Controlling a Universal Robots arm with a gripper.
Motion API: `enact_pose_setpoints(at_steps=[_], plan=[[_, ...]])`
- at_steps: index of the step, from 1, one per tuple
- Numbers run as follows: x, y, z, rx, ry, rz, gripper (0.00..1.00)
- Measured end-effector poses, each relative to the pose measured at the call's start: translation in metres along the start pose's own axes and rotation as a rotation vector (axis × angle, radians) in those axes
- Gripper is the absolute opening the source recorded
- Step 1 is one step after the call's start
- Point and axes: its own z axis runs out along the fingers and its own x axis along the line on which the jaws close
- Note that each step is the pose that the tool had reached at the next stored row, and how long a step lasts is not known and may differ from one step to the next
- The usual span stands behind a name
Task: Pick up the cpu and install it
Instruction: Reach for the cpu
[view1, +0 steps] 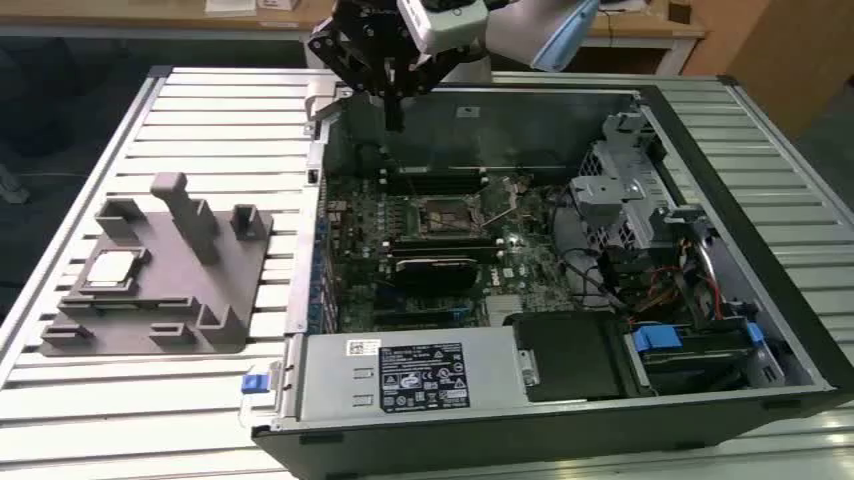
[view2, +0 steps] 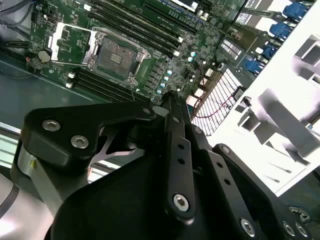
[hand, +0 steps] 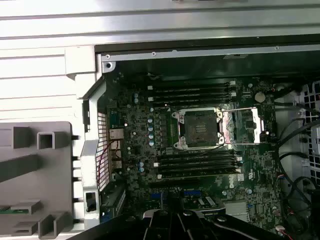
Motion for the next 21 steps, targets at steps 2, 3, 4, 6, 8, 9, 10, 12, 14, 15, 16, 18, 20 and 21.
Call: enact_pose_setpoints(at_steps=[2, 3, 4, 6, 8, 9, 10, 12, 14, 15, 16, 18, 20, 21], plan=[[0.0, 0.0, 0.0, 0.0, 0.0, 0.0, 0.11], [0.0, 0.0, 0.0, 0.0, 0.0, 0.0, 0.11], [0.0, 0.0, 0.0, 0.0, 0.0, 0.0, 0.11], [0.0, 0.0, 0.0, 0.0001, 0.0, 0.0, 0.11], [0.0, 0.0, 0.0, 0.0, 0.0, 0.0, 0.11], [0.0001, 0.0, 0.0, 0.0, 0.0, 0.0, 0.11], [0.0005, 0.0, 0.0, 0.0001, 0.0, 0.0, 0.11], [0.0017, -0.0001, -0.0001, 0.0, 0.0, 0.0, 0.11], [0.0034, -0.0003, -0.0001, 0.0001, 0.0, 0.0, 0.11], [0.0045, -0.0004, -0.0001, 0.0, 0.0, 0.0, 0.11], [0.0055, -0.0004, -0.0002, 0.0, 0.0, 0.0, 0.11], [0.0076, -0.0006, -0.0002, 0.0, -0.0002, 0.0, 0.11], [0.0096, -0.0007, -0.0003, -0.0001, -0.0006, 0.0, 0.11], [0.0106, -0.0008, -0.0003, -0.0001, -0.0007, 0.0, 0.11]])
